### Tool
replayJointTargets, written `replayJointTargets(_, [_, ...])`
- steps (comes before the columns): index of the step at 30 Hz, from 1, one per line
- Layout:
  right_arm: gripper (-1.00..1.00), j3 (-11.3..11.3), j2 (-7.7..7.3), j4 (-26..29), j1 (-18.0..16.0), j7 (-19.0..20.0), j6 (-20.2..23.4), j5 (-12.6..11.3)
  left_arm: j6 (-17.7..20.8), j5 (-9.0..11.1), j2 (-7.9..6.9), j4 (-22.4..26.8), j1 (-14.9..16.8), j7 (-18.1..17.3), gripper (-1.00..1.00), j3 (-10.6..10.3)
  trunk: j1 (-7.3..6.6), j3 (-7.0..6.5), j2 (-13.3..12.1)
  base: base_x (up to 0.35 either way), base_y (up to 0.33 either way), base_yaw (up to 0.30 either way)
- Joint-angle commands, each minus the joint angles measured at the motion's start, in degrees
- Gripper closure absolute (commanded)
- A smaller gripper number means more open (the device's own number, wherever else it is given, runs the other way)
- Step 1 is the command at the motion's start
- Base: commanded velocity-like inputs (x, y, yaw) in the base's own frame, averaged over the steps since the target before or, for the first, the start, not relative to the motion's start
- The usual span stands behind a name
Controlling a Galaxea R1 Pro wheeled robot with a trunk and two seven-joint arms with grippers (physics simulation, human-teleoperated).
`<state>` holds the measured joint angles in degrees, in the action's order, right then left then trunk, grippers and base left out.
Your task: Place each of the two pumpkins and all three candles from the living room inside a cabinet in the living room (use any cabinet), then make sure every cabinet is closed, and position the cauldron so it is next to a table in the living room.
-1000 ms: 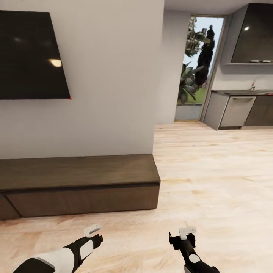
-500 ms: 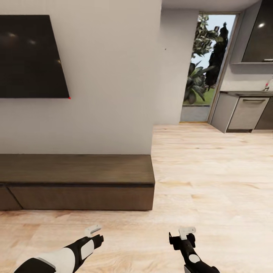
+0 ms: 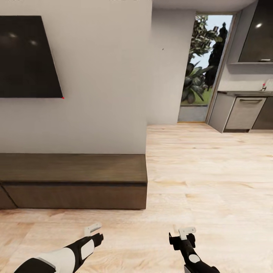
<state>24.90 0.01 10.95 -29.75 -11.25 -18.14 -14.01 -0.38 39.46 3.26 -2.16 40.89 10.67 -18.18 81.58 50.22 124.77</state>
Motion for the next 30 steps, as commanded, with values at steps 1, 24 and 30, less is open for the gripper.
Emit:
replayJointTargets(1, [-1.0, 0.5, -0.01, -0.05, -0.05, -0.26, -0.21, -0.49, -0.62, 0.35, 0.05, -0.12, 0.07, 0.05, -1.0, -0.45, -0.01, 0.05, 0.02, -0.02, 0.022, 0.0])
replayJointTargets(24, [-1.0, 0.05, -0.04, 0.55, -0.05, -0.14, 0.06, -0.63, -1.92, 6.59, -0.07, 0.25, -0.02, -0.33, -1.0, -0.55, -0.01, 0.05, 0.02, -0.06, 0.085, 0.0])
replayJointTargets(30, [-1.0, -3.13, -0.45, 8.03, -0.2, 3.83, 10.37, -3.75, -1.69, 6.59, 0.32, 3.84, -0.02, -0.26, -1.0, -0.58, -0.01, 0.05, 0.02, 0.0, 0.0, 0.0])
